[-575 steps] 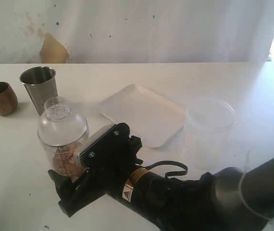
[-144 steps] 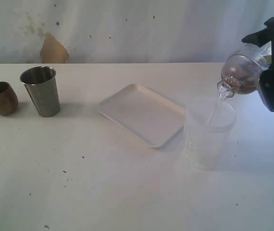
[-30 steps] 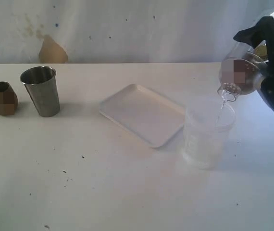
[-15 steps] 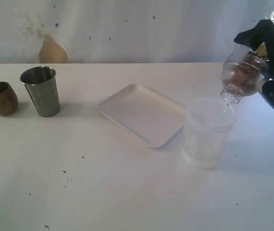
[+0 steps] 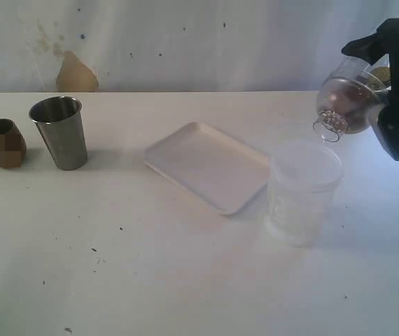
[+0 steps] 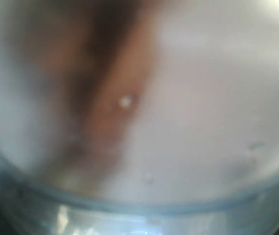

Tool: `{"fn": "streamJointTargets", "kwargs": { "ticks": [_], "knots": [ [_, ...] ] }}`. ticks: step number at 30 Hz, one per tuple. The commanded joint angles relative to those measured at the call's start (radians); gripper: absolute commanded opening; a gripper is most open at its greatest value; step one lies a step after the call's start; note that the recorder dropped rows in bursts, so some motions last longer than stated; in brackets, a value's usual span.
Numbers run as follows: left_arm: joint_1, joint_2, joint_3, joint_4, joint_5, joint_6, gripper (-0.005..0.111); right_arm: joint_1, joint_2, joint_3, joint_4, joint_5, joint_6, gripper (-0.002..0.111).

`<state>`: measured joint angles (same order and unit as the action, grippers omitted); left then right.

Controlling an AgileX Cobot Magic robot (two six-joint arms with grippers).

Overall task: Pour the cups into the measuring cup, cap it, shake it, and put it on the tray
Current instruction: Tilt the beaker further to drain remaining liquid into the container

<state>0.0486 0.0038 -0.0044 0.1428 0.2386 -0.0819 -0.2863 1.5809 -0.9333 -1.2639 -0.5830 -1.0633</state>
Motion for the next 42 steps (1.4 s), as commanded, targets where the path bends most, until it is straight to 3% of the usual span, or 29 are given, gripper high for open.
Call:
{"fn": "streamJointTargets", "kwargs": {
  "ticks": [1,11,17,26,42],
  "knots": [
    [-0.002,-0.004,0.004,-0.007,-0.001,-0.003,0.000,-0.001,-0.016,-0.014,0.011,-0.033,-0.012,0.000],
    [-0.002,-0.004,0.004,-0.007,-0.001,-0.003,0.000,0.056,0.014,-0.036,0.027,0.062,-0.014,0.000],
    [-0.002,-0.004,0.004,-0.007,-0.001,-0.003,0.000,0.056,0.014,-0.036,0.027,0.073,-0.119,0.000],
    [-0.002,-0.004,0.004,-0.007,-0.001,-0.003,0.000,0.056,0.014,-0.036,0.006,-0.124,-0.144,0.000],
    [-0.002,-0.004,0.004,-0.007,-0.001,-0.003,0.000,0.056,0.014,-0.036,0.006,-0.091,-0.235,0.000]
  ]
}}
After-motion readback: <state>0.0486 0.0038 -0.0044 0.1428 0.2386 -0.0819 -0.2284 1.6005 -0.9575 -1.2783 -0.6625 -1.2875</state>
